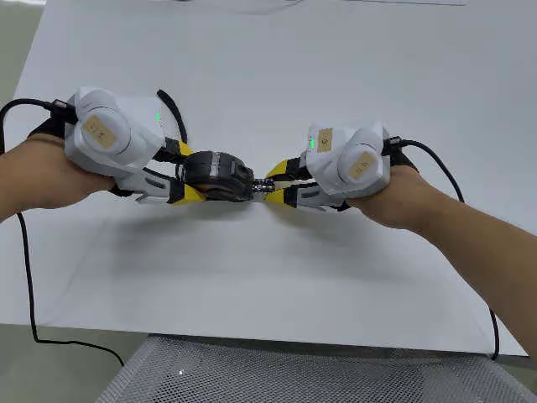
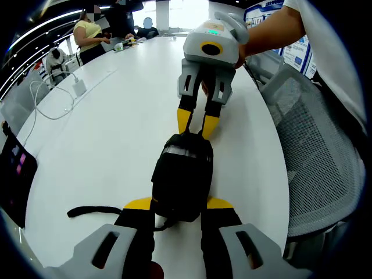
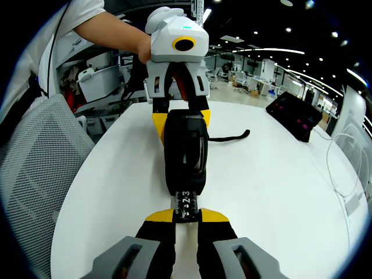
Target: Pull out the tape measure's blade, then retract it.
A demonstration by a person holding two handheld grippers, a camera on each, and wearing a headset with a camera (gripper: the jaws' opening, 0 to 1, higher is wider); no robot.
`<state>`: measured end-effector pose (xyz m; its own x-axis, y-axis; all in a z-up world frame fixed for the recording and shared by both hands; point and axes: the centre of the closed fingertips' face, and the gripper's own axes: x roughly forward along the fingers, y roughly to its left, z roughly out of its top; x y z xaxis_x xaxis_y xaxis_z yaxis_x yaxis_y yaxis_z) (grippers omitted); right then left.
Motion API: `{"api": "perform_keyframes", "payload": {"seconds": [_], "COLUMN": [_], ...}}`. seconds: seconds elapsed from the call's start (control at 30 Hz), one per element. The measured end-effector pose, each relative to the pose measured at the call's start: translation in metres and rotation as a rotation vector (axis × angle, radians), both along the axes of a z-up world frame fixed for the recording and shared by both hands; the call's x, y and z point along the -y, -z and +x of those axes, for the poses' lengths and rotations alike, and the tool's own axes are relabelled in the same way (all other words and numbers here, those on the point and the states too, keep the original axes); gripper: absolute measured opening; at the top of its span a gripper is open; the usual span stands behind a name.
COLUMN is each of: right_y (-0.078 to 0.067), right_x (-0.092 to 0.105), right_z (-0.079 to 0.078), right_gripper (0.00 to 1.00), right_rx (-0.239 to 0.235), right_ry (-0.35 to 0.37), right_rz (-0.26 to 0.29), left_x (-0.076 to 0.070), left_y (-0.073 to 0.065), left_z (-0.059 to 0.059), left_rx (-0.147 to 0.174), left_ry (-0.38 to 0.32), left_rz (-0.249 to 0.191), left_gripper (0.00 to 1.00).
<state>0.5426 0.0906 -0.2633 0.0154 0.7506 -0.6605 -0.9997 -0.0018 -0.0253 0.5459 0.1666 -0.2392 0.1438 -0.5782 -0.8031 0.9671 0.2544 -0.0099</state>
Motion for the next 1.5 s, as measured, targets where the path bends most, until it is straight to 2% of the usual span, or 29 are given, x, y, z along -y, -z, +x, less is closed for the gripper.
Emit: {"api": "perform_keyframes", "payload": {"seconds": [1.5], "right_y": [-0.004], "right_x": [0.038], "right_z": [0.001], "right_gripper": [0.09], "right_rx": [-0.001], "right_ry": [0.012], "right_rz": [-0.070], "left_x": [0.000], "left_y": [-0.001], "left_z": [0.000], "left_rx": [-0.004], "left_ry": [-0.010], "left_rz": [-0.007], "left_gripper": [0.25]}}
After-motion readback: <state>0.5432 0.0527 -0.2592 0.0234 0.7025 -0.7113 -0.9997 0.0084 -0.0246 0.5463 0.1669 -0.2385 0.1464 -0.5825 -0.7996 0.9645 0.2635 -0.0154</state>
